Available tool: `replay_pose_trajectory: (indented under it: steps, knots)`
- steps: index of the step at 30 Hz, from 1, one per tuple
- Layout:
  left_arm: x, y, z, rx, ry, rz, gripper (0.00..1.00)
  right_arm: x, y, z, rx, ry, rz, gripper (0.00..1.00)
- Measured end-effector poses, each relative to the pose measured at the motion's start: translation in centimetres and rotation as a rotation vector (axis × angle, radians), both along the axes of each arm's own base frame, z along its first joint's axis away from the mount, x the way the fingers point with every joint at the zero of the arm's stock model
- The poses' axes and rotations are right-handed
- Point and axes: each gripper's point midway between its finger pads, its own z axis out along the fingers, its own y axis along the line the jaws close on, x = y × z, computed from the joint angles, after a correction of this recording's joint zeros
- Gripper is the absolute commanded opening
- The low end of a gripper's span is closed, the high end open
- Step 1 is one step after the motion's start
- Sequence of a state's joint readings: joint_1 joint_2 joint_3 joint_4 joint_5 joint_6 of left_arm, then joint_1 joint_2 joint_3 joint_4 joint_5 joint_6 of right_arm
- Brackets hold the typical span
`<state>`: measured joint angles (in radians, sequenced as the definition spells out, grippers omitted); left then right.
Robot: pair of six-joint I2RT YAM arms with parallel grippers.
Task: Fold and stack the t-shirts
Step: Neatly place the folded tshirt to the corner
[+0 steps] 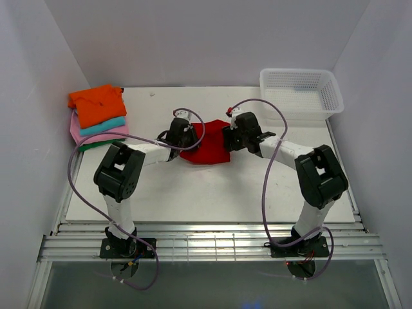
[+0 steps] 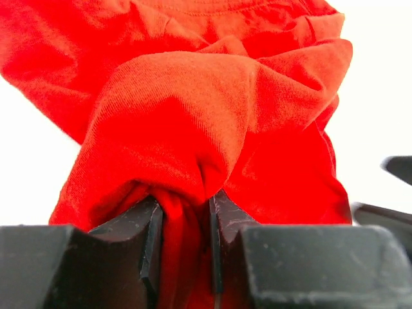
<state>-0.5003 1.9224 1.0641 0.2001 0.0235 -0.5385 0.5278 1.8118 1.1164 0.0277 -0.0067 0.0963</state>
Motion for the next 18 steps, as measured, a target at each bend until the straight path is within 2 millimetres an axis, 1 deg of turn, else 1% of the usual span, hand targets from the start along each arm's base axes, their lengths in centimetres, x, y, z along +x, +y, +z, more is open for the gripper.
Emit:
replay_pose_trajectory:
  steps: [3, 6, 8, 9, 12, 14, 18]
  knots:
    - [1.2, 3.2, 0.9, 0.077, 0.001, 0.056, 0.0, -0.2, -0.7, 3.1, 0.001, -0.047, -0.019, 0.61]
    - [2.1, 6.1, 1.8, 0.145, 0.004, 0.103, 0.0, -0.5, -1.2, 5.8, 0.014, -0.092, -0.035, 0.64]
    - [2.7, 7.5, 2.5, 0.186, 0.001, 0.124, 0.0, -0.7, -1.5, 7.0, 0.019, -0.113, -0.043, 0.64]
    - [2.8, 7.8, 2.8, 0.204, 0.0, 0.125, 0.0, -0.8, -1.7, 7.4, 0.021, -0.122, -0.046, 0.64]
    - [3.2, 8.2, 3.8, 0.258, -0.008, 0.108, 0.0, -1.3, -2.2, 7.2, 0.013, -0.118, -0.053, 0.64]
    - [3.7, 8.4, 4.9, 0.293, -0.018, 0.095, 0.0, -2.0, -2.6, 5.9, -0.004, -0.092, -0.054, 0.64]
    - [4.9, 8.9, 7.7, 0.354, -0.054, 0.069, 0.0, -3.6, -3.4, 3.2, -0.036, -0.03, -0.049, 0.65]
